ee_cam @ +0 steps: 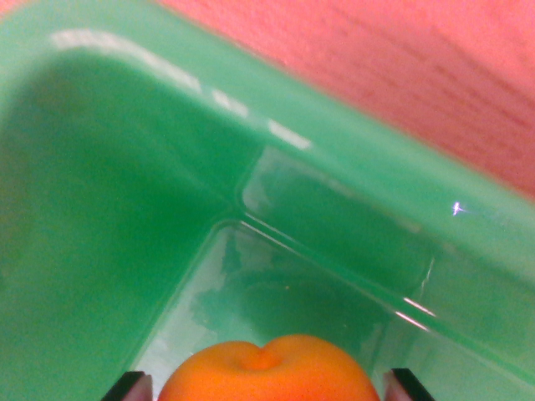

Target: Pick fruit

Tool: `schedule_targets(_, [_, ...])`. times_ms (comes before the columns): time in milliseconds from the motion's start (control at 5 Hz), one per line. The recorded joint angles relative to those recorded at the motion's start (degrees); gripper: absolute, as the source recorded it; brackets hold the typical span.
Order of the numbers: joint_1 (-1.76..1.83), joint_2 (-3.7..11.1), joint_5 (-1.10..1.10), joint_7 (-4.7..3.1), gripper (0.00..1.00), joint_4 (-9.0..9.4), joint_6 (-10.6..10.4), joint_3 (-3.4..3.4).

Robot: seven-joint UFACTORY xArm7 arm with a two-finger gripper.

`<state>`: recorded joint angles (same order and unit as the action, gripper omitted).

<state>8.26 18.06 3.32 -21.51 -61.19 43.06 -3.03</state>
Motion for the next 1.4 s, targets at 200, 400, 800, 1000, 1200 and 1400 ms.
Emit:
schedule_targets(200, [-0.03, -0.89, -0.02, 0.10, 1.00, -1.27, 2.17, 0.00])
schedule_targets(400, [-0.03, -0.89, -0.02, 0.10, 1.00, -1.27, 2.17, 0.00])
schedule_targets(800, [-0.06, -1.86, -0.04, 0.20, 1.00, -2.65, 4.50, -0.01])
schedule_targets(1000, [-0.09, -2.89, -0.07, 0.31, 1.00, -4.11, 6.99, -0.01])
schedule_targets(1200, [-0.09, -2.89, -0.07, 0.31, 1.00, -4.11, 6.99, -0.01])
schedule_targets(1400, [-0.13, -3.91, -0.09, 0.42, 1.00, -5.58, 9.49, -0.02])
